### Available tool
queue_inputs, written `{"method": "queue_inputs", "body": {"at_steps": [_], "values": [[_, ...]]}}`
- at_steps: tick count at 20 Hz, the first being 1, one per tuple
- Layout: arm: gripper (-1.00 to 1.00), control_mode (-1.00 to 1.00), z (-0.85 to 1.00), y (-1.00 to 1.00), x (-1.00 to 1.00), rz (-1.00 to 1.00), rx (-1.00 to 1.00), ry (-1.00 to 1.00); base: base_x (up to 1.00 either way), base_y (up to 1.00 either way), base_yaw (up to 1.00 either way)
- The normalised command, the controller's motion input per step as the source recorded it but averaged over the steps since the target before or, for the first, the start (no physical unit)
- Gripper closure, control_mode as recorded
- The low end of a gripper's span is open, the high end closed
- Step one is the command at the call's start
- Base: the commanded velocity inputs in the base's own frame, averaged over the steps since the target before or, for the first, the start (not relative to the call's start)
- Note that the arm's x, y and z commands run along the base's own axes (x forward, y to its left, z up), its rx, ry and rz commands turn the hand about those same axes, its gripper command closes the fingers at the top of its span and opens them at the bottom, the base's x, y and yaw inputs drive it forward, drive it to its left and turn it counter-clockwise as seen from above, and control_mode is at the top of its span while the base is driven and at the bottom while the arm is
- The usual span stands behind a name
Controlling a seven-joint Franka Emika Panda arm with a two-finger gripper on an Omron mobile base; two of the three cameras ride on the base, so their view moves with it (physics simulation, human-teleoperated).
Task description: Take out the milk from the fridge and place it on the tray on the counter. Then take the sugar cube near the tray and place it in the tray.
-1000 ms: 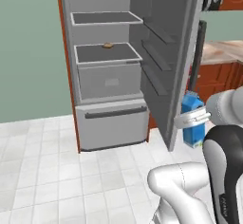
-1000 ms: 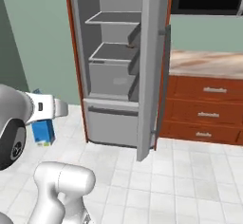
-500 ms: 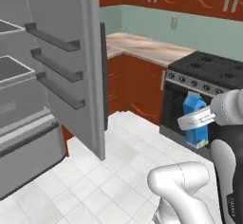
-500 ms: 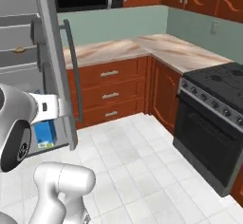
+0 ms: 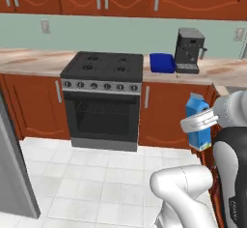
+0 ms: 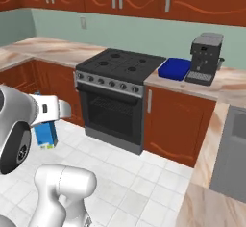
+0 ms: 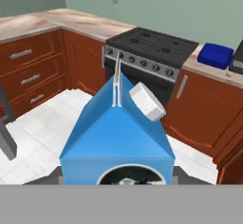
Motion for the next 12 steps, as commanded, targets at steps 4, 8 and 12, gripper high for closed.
{"method": "queue_inputs", "body": {"at_steps": [4,8,12], "values": [[1.00,1.00,0.00,0.00,0.00,0.00,0.00,0.00,0.44,-0.08,-0.47],[1.00,1.00,0.00,0.00,0.00,0.00,0.00,0.00,0.81,0.23,-0.23],[1.00,1.00,0.00,0.00,0.00,0.00,0.00,0.00,0.94,0.07,-0.21]]}}
